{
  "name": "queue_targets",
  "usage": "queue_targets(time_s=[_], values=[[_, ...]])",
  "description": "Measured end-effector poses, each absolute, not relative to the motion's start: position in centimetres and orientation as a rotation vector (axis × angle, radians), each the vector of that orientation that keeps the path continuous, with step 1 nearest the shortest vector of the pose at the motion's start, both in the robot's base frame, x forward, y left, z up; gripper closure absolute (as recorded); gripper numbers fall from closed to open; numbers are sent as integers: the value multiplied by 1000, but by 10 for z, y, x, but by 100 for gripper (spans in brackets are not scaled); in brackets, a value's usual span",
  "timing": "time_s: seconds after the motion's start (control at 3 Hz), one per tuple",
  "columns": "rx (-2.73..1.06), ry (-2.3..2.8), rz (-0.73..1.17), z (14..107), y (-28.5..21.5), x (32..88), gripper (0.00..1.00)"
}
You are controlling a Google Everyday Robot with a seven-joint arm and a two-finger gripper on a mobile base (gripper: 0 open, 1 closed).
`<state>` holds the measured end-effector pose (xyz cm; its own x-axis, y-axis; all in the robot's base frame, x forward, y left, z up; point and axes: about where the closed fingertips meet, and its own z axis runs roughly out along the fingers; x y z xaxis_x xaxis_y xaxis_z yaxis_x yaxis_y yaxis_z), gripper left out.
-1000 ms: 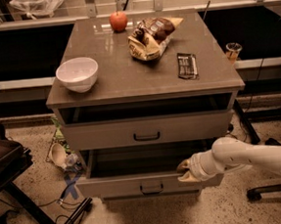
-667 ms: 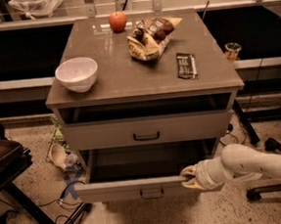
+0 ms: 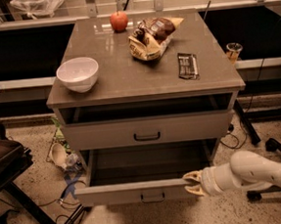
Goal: Open middle drawer
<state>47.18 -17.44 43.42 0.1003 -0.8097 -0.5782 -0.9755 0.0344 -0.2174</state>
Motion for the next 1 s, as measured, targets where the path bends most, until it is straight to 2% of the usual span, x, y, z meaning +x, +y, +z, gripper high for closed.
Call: queue_targets(time_s=[1.0], values=[[-1844, 1656, 455, 440, -176, 447, 100]])
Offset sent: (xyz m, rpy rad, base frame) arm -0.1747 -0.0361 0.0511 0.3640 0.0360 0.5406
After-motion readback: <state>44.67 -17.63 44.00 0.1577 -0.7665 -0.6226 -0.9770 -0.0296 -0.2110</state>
